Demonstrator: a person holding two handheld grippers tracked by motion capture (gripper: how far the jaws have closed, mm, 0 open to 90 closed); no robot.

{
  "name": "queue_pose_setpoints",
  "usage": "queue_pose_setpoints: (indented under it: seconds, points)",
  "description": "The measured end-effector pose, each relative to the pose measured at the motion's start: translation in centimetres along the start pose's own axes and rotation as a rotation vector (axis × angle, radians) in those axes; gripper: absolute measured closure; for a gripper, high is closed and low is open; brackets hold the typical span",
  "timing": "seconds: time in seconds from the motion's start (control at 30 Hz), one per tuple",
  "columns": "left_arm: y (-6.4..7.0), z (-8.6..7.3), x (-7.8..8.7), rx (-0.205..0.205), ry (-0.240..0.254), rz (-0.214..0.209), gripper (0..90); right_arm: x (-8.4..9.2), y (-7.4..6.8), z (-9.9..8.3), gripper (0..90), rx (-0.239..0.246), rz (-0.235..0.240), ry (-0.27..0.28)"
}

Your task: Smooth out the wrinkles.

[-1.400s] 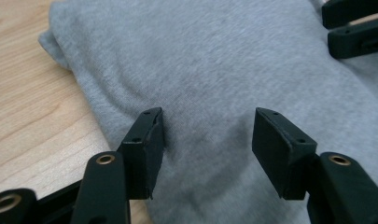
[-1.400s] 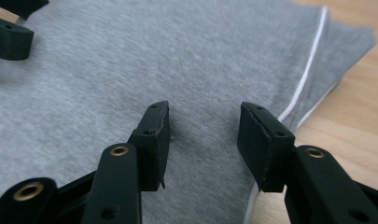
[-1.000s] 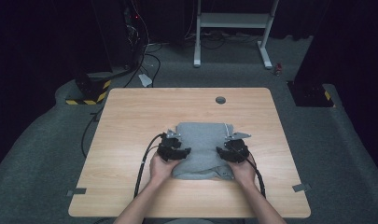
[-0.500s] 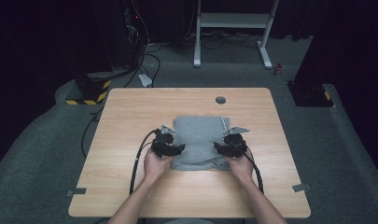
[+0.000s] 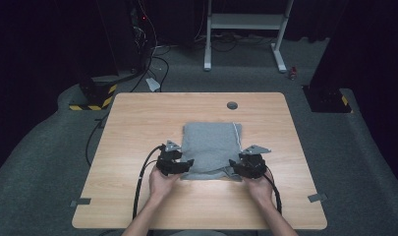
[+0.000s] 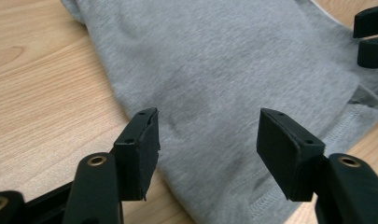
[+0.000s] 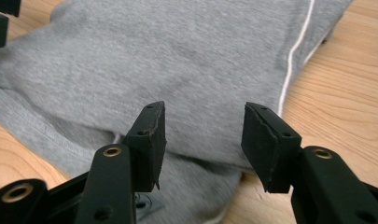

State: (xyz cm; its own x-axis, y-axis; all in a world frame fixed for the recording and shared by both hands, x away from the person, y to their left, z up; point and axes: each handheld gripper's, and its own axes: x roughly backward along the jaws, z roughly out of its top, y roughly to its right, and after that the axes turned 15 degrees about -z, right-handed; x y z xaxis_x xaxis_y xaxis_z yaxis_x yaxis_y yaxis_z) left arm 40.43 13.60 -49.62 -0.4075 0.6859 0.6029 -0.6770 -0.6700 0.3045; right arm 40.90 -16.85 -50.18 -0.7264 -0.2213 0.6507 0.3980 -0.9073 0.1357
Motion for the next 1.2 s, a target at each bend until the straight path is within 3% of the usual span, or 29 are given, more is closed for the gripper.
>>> queue_pose_setpoints:
  seconds: [0.23,0.33,0.4,0.47,0.77,0.87,0.97,1.03,1.07,1.2]
  points:
    - [0.7,-2.0,-0.2,-0.024,-0.041,0.012,39.4,0.5,-0.2,-1.9,48.4,0.045,-0.044,-0.02]
    - [0.3,-2.9,-0.1,-0.006,-0.053,0.026,39.8,0.4,0.1,-2.6,48.1,0.049,-0.051,-0.043]
    - [0.1,-3.1,0.3,0.005,-0.038,0.025,39.8,0.5,0.4,-2.7,48.2,0.038,-0.049,-0.04]
    - [0.2,-2.9,1.5,0.005,0.016,0.005,40.6,1.2,0.8,-2.4,48.5,0.006,-0.041,-0.012]
    - [-0.1,-2.0,4.0,0.015,0.128,0.006,39.7,2.8,2.3,-1.6,48.4,-0.067,-0.033,0.054]
    - [0.0,-1.5,4.6,0.006,0.134,0.013,41.1,3.7,3.1,-1.1,46.4,-0.098,-0.014,0.107]
    - [-0.1,-0.8,5.3,-0.014,0.128,0.04,41.0,4.1,3.6,-0.6,45.5,-0.096,-0.011,0.124]
    - [-0.2,-0.3,6.1,0.002,0.155,0.036,40.0,4.6,3.9,-0.5,44.7,-0.116,-0.004,0.134]
    - [-0.1,-0.1,6.7,-0.01,0.176,0.043,40.0,5.3,4.3,-0.4,44.2,-0.119,-0.005,0.15]
    - [-0.3,0.0,7.4,0.0,0.197,0.047,39.8,6.0,5.0,-0.4,43.5,-0.129,-0.017,0.168]
